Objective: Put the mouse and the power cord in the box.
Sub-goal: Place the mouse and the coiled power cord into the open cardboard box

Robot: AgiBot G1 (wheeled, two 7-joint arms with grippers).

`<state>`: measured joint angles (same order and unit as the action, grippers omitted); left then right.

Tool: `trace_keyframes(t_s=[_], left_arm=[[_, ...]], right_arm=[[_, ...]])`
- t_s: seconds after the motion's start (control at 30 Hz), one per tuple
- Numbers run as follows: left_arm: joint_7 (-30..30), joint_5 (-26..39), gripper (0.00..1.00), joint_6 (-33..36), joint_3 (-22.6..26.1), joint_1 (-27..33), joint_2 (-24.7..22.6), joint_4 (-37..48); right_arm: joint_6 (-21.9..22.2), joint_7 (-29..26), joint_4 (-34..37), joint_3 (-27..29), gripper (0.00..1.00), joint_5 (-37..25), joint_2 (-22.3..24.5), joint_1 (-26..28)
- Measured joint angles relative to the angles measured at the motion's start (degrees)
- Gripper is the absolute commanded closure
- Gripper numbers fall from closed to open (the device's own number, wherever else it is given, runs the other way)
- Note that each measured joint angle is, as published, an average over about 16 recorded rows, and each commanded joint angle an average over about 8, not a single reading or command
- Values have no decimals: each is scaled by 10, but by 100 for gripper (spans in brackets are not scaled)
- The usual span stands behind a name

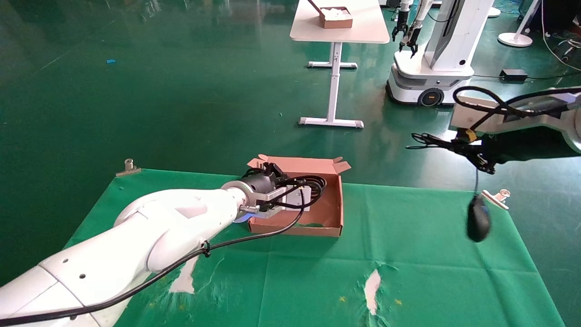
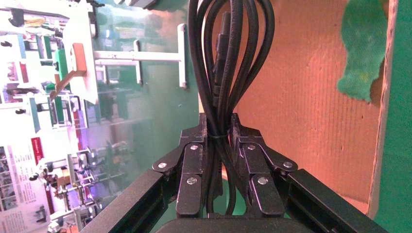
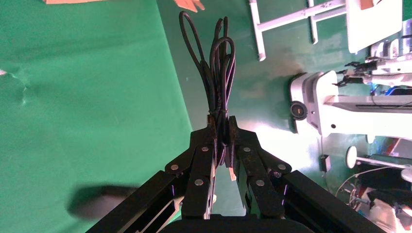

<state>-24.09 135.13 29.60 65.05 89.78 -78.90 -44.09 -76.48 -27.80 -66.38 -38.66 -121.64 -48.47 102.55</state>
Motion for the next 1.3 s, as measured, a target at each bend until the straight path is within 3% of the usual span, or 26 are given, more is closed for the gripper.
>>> trace_keyframes(t_s=[0.5,0.97,1.3], left_arm=[[-106,-14,0,-37,117,37,2,21],[-215,42,0,-59,133,90,23,192],[-278,117,0,-81,146,105,27,314]], right_arm=[[-9,-17,-30,-1,100,6,-14,1],[10,18,-10,-4,100,27,-48,-3],[50,60,39,-15,100,31,-107,-5]])
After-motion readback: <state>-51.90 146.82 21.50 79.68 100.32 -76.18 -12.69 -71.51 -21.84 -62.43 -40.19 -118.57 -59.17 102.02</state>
